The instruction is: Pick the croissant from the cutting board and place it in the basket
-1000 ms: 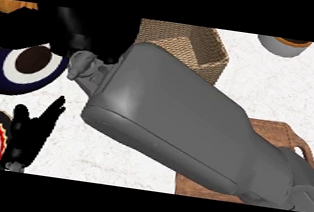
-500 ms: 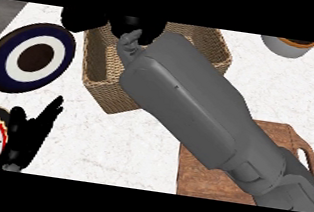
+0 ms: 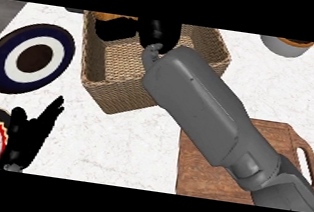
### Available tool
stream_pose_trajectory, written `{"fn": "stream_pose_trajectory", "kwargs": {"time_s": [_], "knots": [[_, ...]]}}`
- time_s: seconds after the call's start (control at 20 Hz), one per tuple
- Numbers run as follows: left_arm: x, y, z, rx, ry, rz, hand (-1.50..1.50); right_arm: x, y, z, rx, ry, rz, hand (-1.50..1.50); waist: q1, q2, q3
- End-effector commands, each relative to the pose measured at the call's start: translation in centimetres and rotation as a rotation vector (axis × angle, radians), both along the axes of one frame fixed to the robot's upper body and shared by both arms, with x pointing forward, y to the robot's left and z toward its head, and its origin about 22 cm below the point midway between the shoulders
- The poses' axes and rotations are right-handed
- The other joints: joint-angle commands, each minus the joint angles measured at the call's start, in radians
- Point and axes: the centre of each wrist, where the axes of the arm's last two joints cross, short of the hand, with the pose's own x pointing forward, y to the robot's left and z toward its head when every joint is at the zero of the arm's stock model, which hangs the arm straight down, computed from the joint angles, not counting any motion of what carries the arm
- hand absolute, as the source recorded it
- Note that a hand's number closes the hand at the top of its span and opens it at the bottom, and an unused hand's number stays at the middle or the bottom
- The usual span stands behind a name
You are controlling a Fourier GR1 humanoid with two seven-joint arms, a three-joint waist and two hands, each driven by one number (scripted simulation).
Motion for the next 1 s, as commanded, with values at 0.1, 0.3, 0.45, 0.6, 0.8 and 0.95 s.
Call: {"fn": "stream_pose_trajectory", "kwargs": {"time_s": [0.1,0.3,0.45,0.6,0.8,0.95], "knots": [[-1.4,-0.3,-1.9,-0.011,0.111,0.042,0.0,2.8,-2.7,-2.9,-0.206,0.025,-0.176,1.5,-0.027,-0.002,-0.011],[-2.8,-0.2,-2.0,-0.012,0.123,0.041,0.0,3.0,-4.0,-4.4,-0.316,0.027,-0.073,-1.5,-0.024,-0.003,-0.009],[-1.9,1.2,-2.2,-0.029,0.115,0.049,0.0,3.5,-3.4,-3.0,-0.316,0.0,-0.087,-1.5,-0.023,0.0,-0.01],[-1.5,1.6,-1.3,-0.007,0.118,0.038,0.0,4.0,-4.5,-2.2,-0.265,-0.054,-0.078,-1.5,-0.023,0.0,-0.01],[-1.9,1.3,-0.8,-0.007,0.123,0.066,0.0,3.0,-5.6,-4.3,-0.197,-0.068,-0.101,-1.5,-0.038,-0.008,-0.009],[-0.1,3.0,-1.2,-0.012,0.117,0.091,0.0,3.2,-5.3,-1.2,-0.101,-0.078,-0.128,-1.5,-0.045,-0.006,-0.01]]}}
